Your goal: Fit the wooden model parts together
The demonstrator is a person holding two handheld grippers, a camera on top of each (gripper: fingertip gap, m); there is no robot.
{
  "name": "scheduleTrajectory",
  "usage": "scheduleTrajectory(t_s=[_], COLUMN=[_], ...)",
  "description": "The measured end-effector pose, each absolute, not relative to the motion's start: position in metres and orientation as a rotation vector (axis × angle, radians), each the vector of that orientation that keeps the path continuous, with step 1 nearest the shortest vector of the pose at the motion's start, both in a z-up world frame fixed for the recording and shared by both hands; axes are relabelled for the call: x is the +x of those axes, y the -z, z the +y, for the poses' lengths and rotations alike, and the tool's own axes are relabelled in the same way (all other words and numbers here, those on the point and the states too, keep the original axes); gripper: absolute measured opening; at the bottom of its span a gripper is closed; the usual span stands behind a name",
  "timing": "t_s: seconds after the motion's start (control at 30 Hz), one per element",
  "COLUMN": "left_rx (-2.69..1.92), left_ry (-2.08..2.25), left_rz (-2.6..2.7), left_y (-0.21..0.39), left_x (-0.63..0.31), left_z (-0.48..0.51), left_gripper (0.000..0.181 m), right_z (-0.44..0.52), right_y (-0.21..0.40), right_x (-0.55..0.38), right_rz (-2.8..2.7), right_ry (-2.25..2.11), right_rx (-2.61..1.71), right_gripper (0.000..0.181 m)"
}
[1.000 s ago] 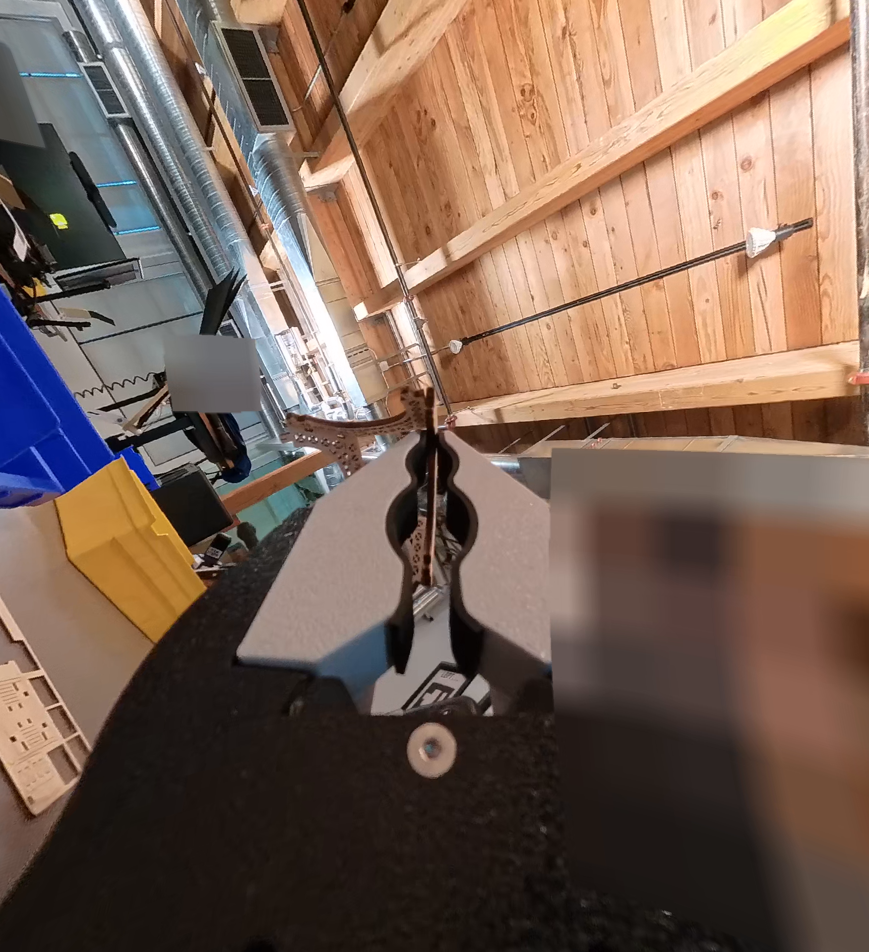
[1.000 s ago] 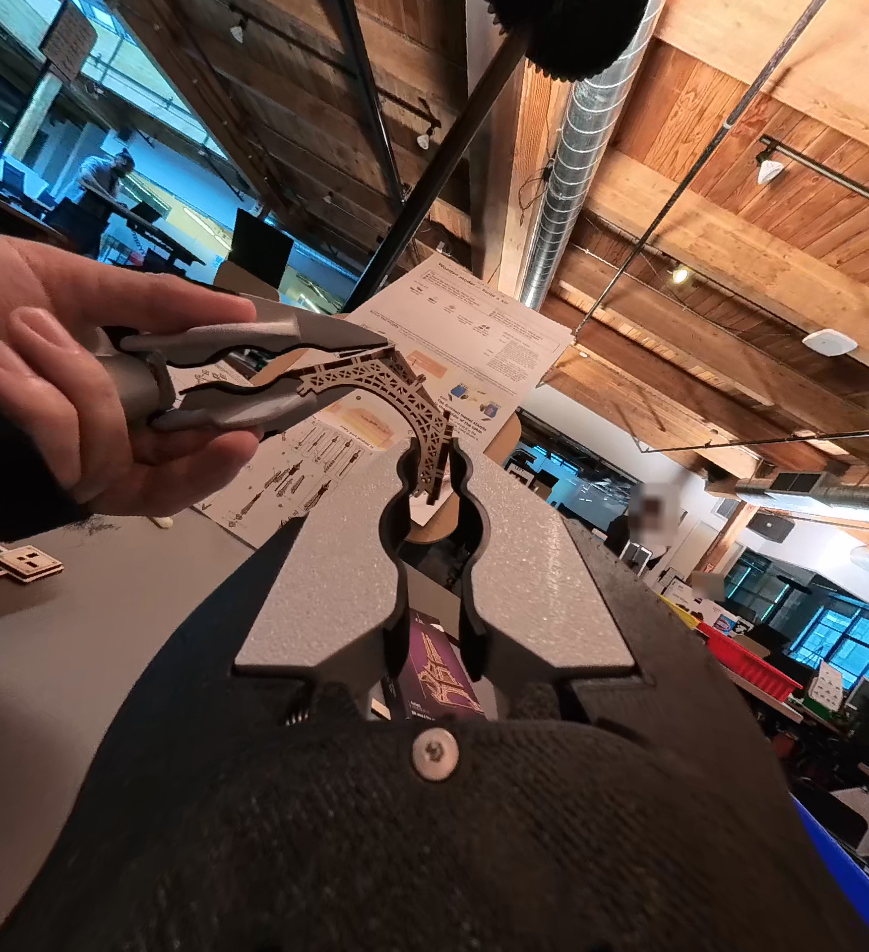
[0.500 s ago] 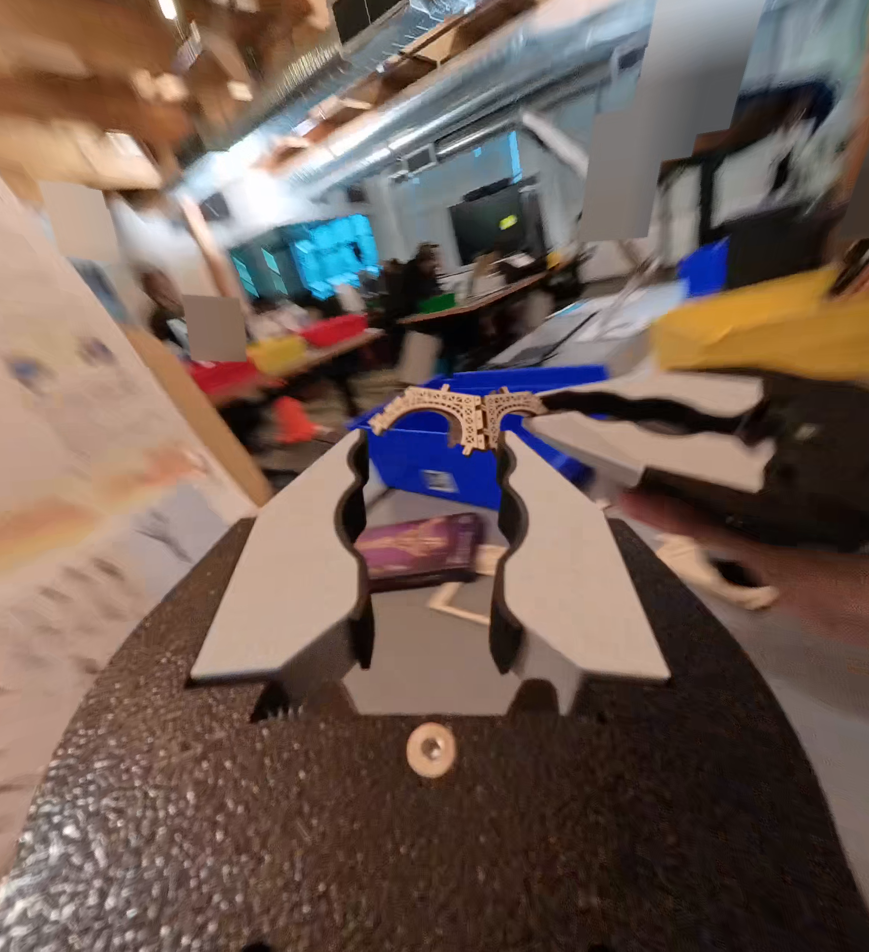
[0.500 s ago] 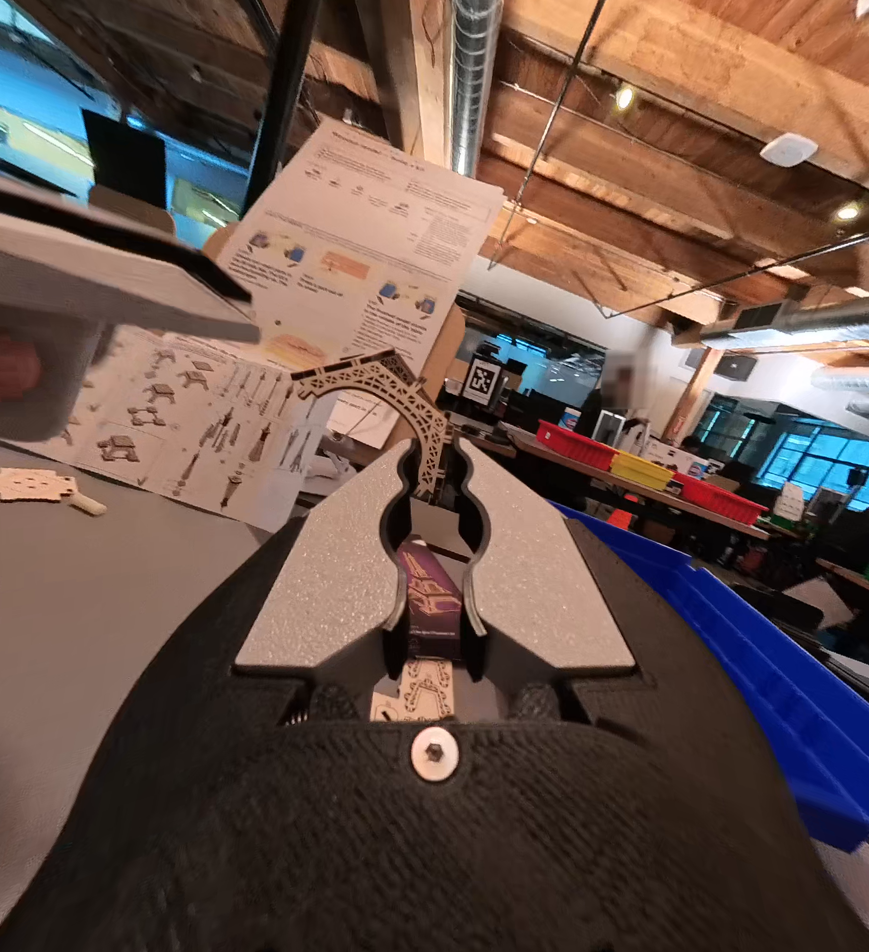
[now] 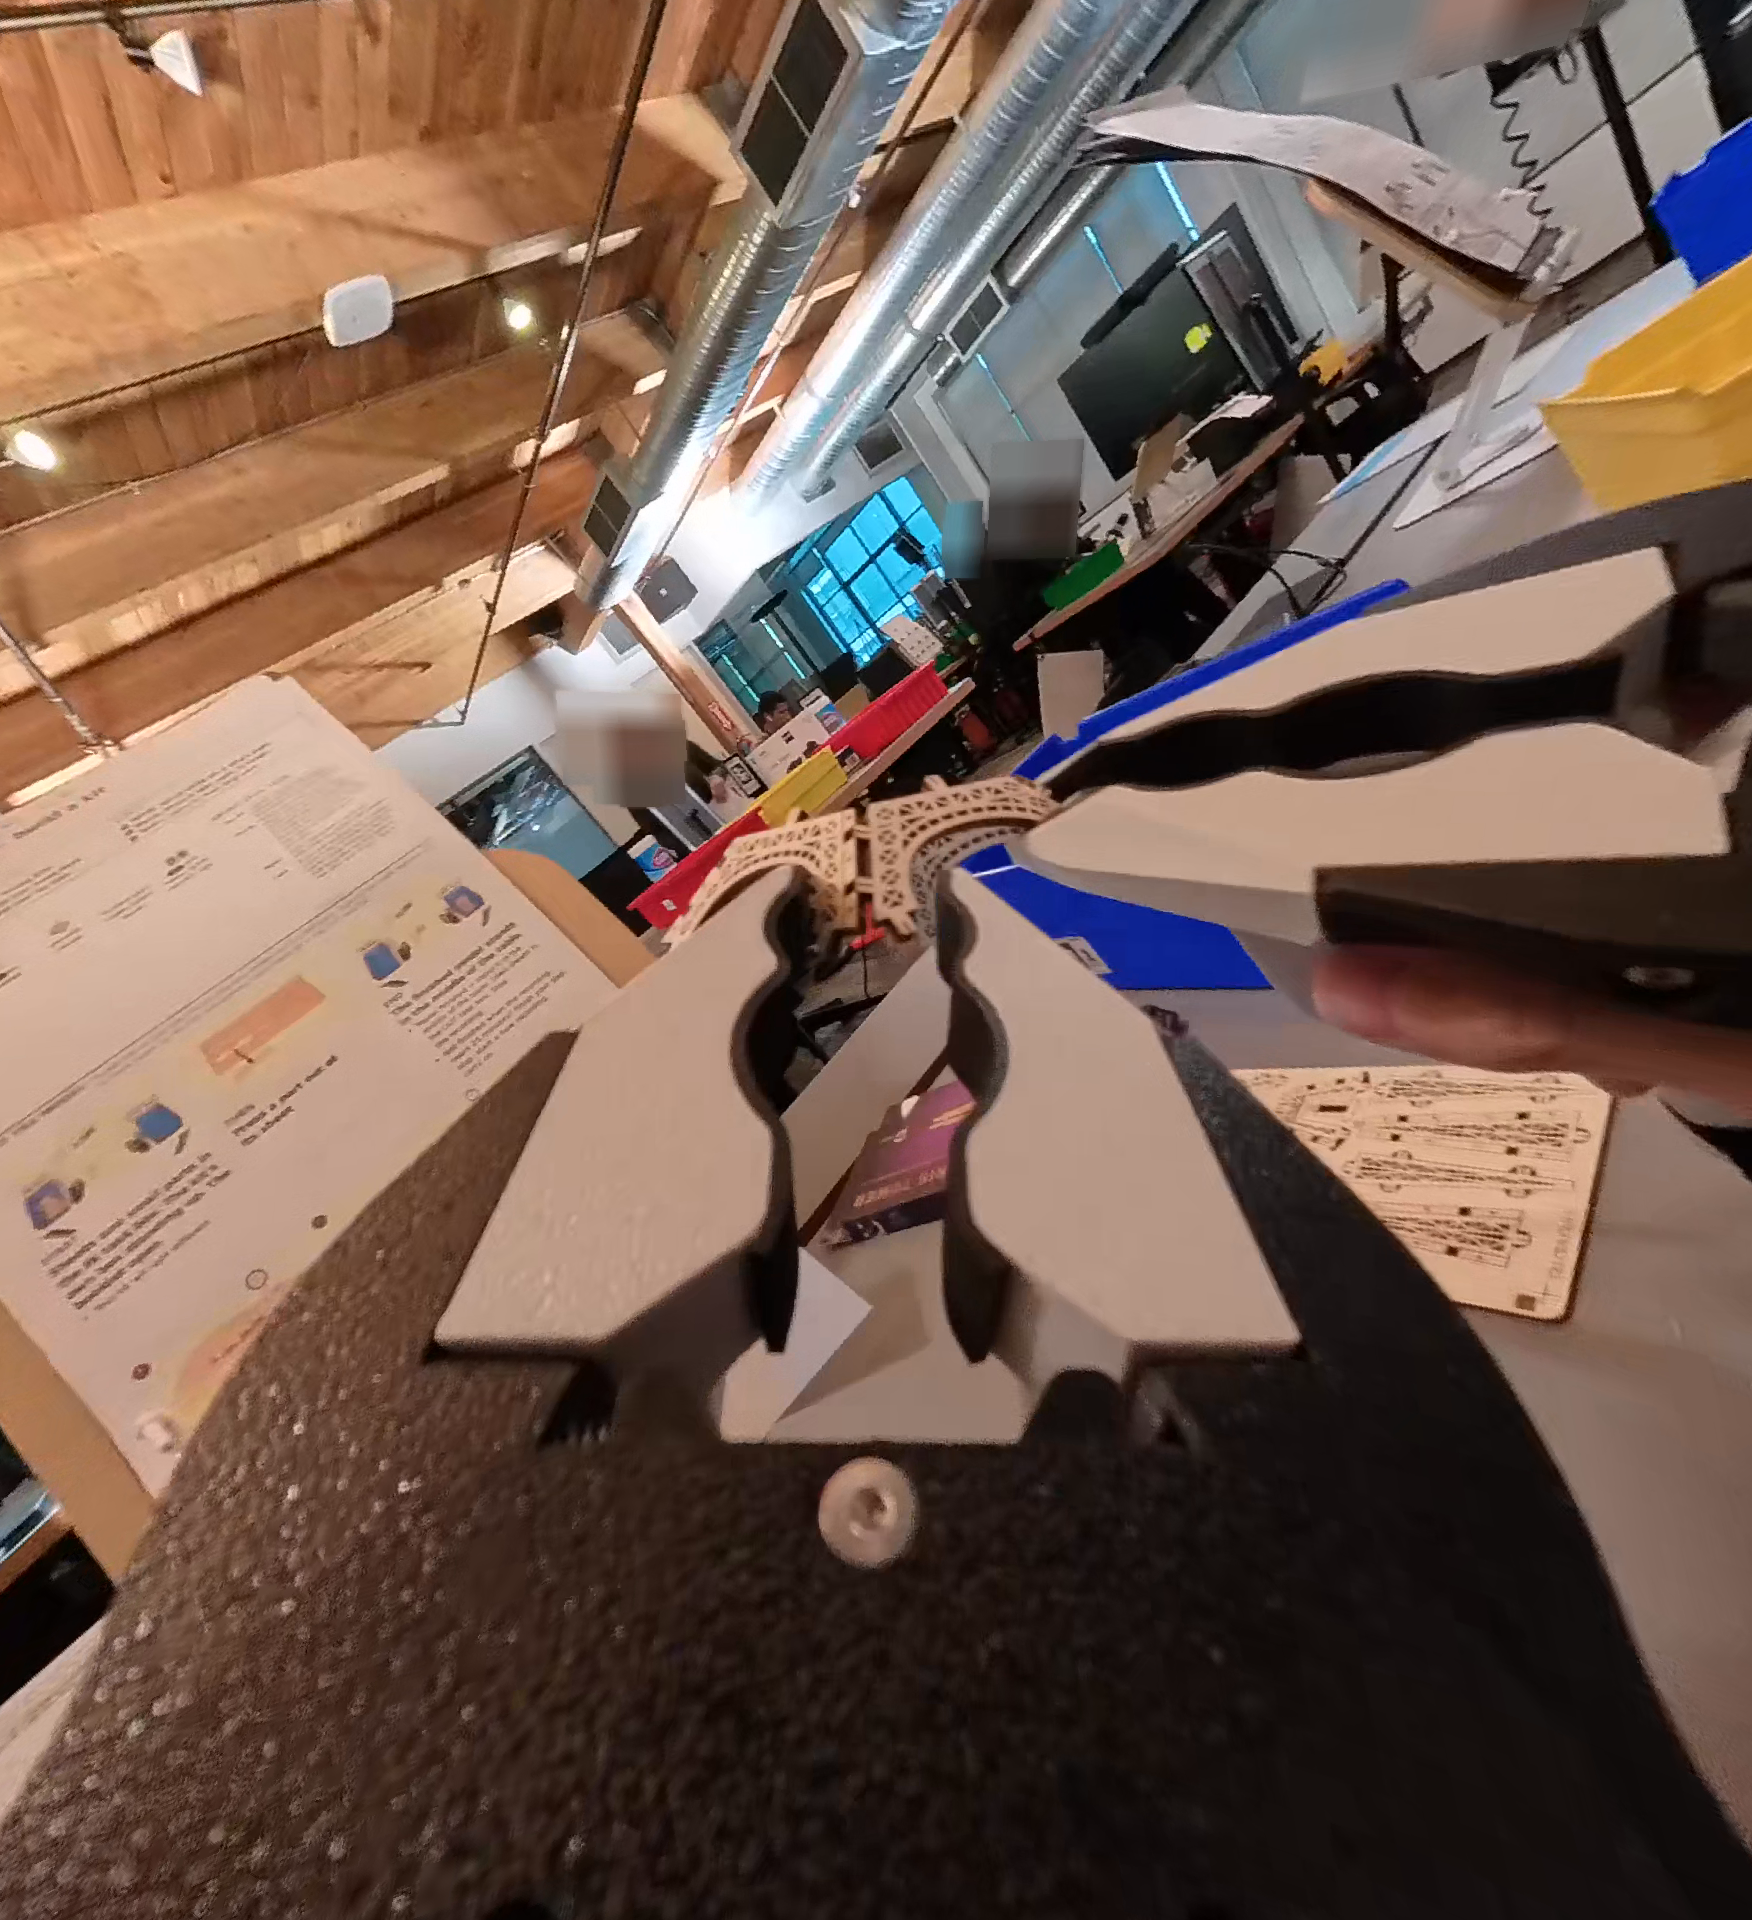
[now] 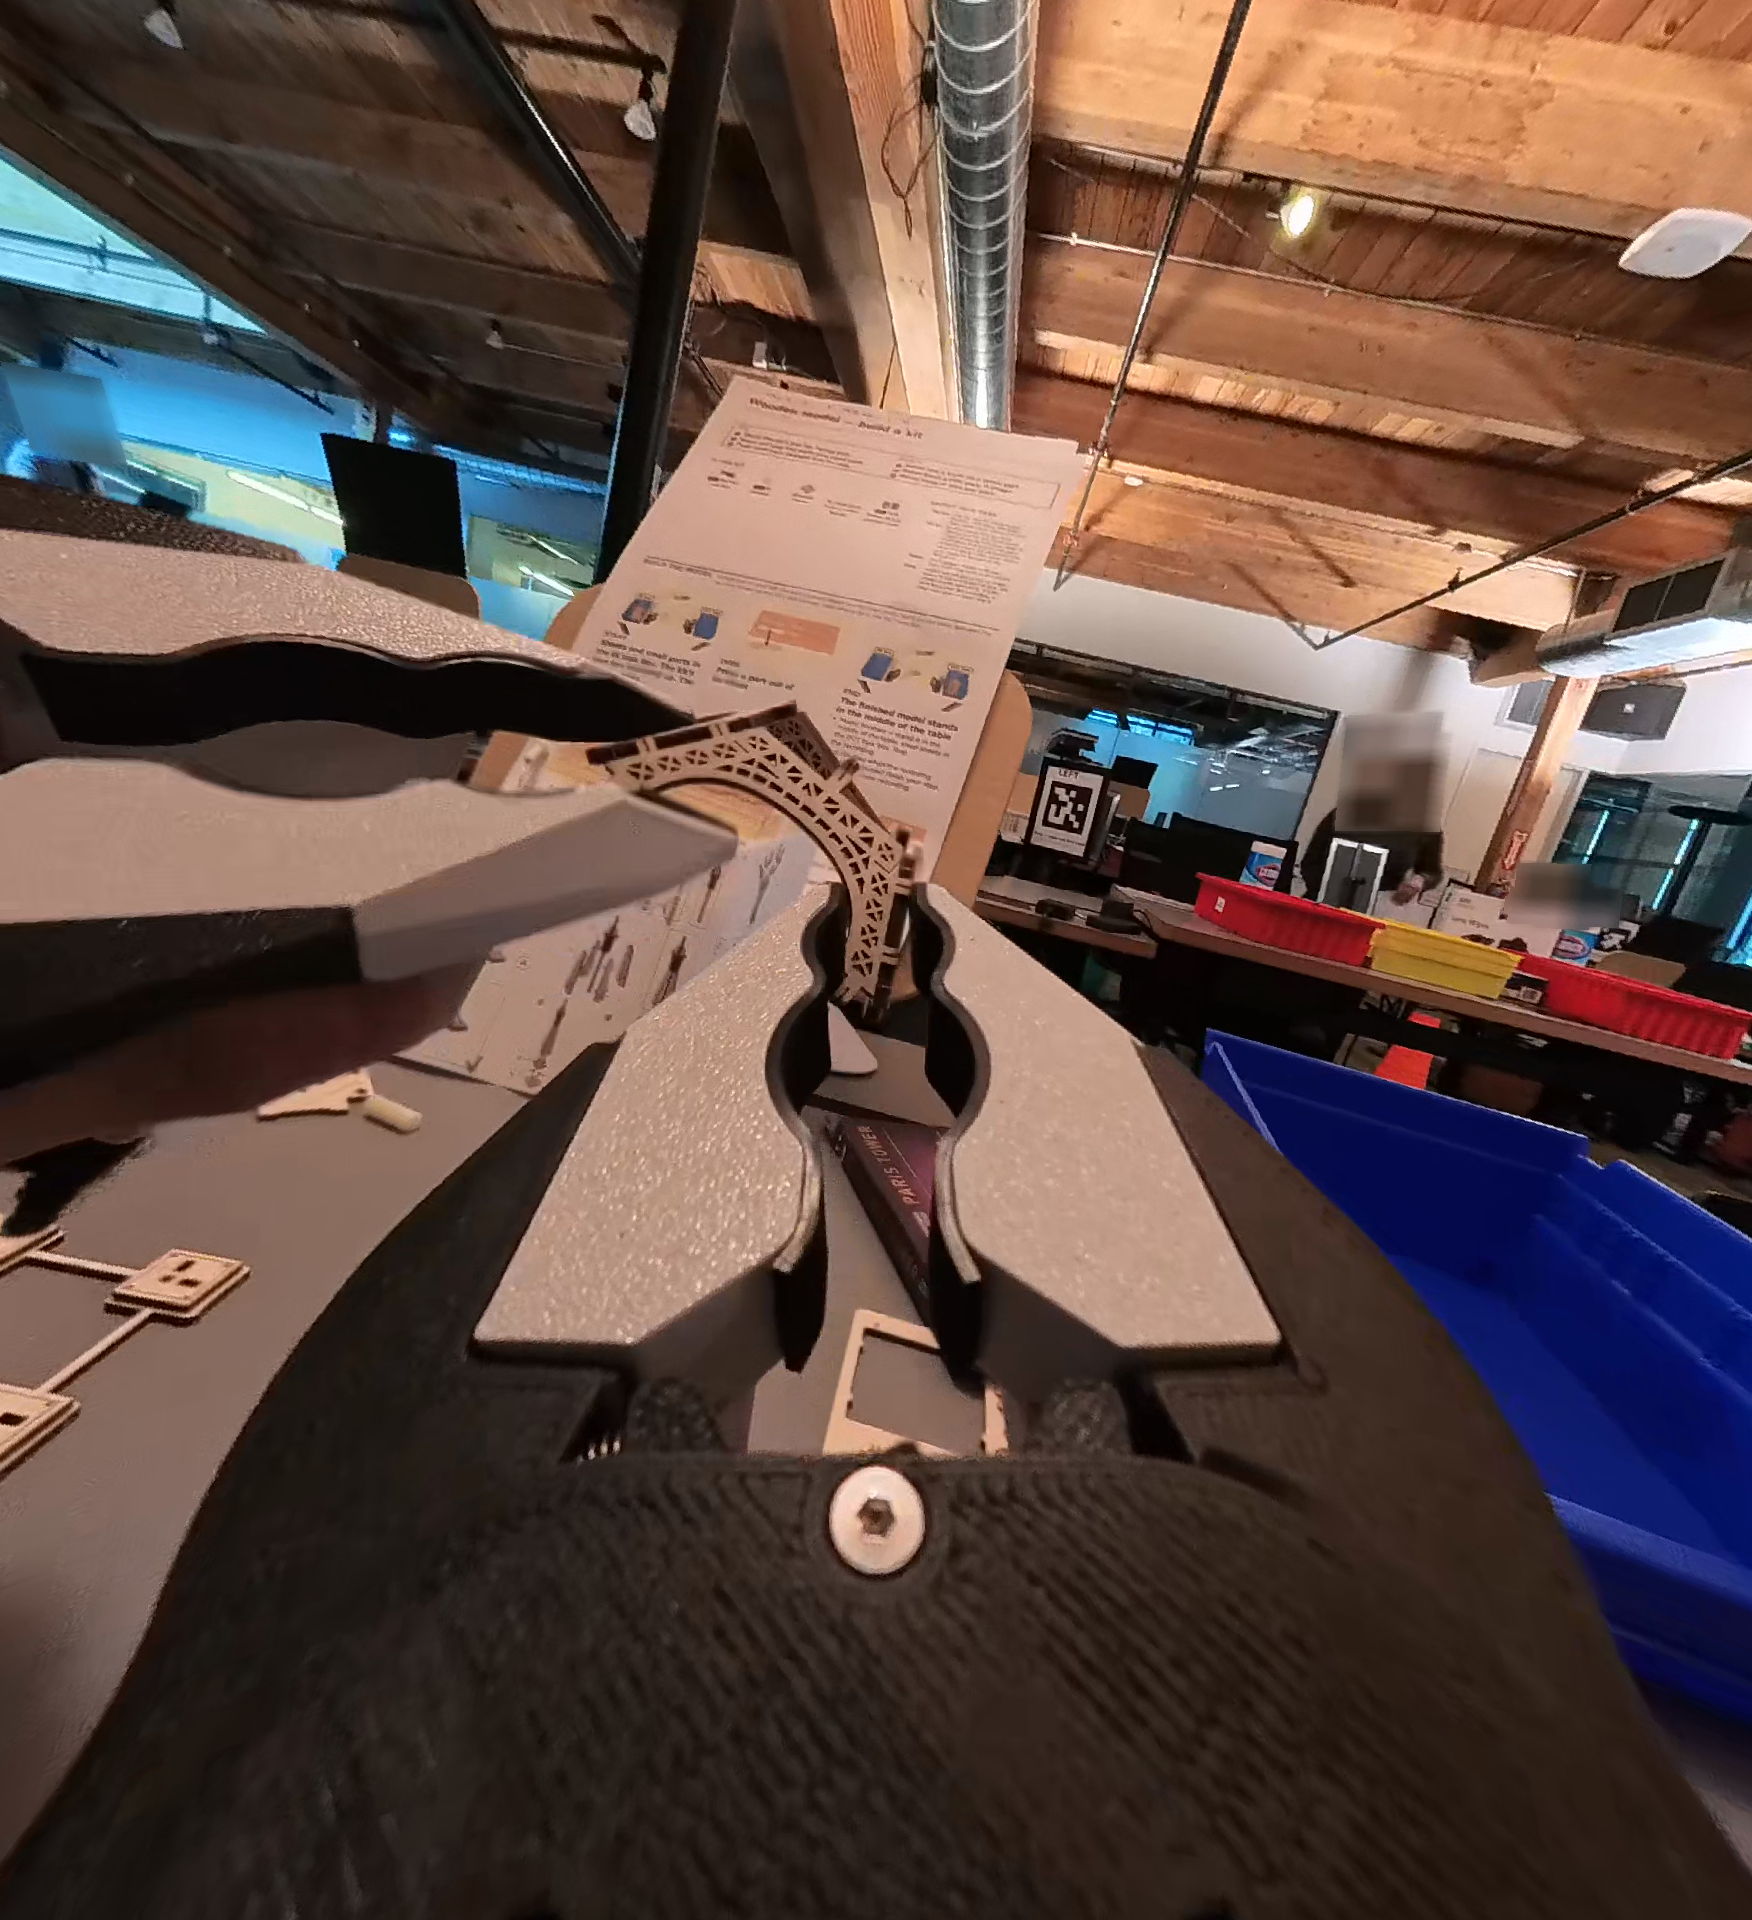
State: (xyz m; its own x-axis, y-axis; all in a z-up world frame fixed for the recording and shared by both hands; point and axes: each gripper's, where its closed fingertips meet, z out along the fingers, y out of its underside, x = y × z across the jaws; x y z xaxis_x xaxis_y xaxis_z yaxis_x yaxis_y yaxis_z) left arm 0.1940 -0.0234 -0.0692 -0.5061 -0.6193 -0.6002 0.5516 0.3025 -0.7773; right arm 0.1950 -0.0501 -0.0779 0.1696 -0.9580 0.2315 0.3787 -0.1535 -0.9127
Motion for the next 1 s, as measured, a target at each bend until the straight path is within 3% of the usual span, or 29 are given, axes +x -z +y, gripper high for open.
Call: scheduleTrajectory(t_s=[0.47,1.0], left_rx=[-0.013,-0.004], left_ry=[1.351,1.287], left_rz=[1.508,1.520], left_y=[0.0662,0.0685], left_x=[0.1963,0.1999], left_z=[-0.0176,-0.0161], left_gripper=[0.010,0.011], right_z=[-0.0442,-0.0406], right_y=[0.0786,0.0785], right_x=[0.1935,0.1928], right_rz=[0.657,0.601], right_ry=[1.357,1.414], right_rx=[-1.180,-1.225], right_gripper=[0.011,0.010])
